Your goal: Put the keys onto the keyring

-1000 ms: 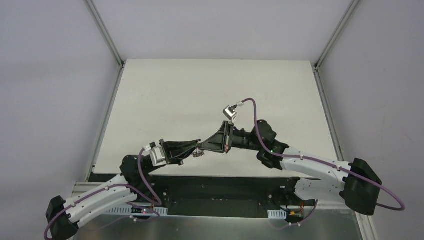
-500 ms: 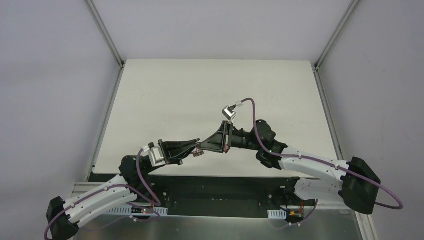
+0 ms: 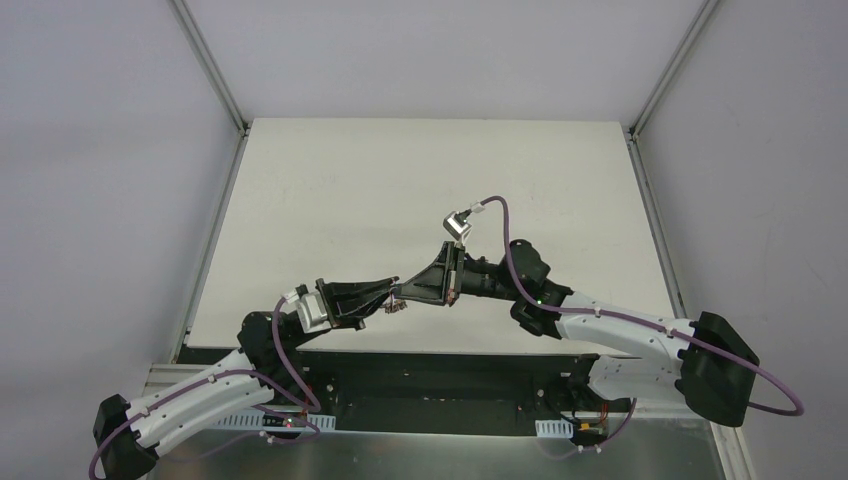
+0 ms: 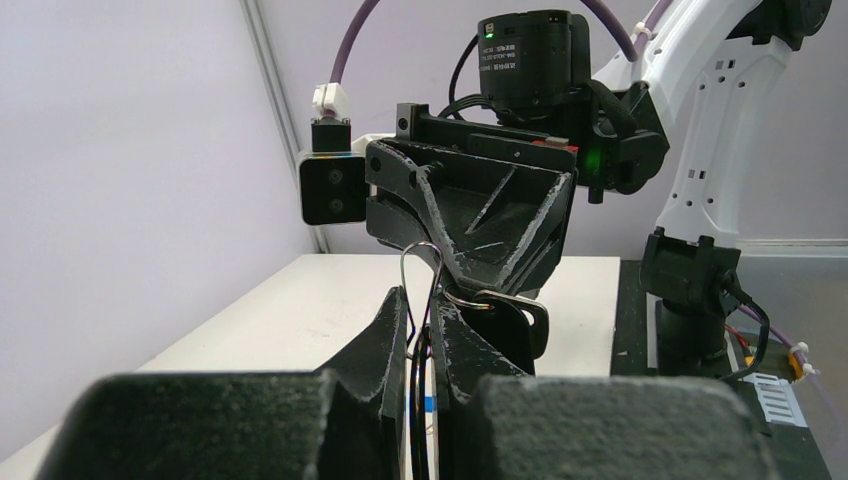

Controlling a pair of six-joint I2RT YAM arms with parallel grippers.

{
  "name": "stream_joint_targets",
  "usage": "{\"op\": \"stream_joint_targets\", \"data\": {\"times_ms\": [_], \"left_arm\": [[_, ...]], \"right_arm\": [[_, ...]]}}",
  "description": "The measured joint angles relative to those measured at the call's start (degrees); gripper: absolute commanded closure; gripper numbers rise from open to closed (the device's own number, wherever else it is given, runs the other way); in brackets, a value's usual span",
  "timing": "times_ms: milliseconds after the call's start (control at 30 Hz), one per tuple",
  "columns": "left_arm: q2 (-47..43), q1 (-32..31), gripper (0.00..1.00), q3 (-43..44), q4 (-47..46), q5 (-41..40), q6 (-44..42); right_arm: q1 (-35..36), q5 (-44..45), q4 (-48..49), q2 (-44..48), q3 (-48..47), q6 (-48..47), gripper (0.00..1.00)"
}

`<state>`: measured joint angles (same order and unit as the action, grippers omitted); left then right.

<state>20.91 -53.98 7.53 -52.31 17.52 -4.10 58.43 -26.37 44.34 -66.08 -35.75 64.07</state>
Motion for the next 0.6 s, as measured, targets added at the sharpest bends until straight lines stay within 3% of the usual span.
{"op": "stream_joint_targets", "data": {"times_ms": [600], "left_arm": [[-0.9, -0.1, 1.00, -0.2, 1.0, 0.2, -1.0]], "right_arm": [[-0.3, -0.1, 3.1, -1.5, 0.8, 4.3, 1.00]]}}
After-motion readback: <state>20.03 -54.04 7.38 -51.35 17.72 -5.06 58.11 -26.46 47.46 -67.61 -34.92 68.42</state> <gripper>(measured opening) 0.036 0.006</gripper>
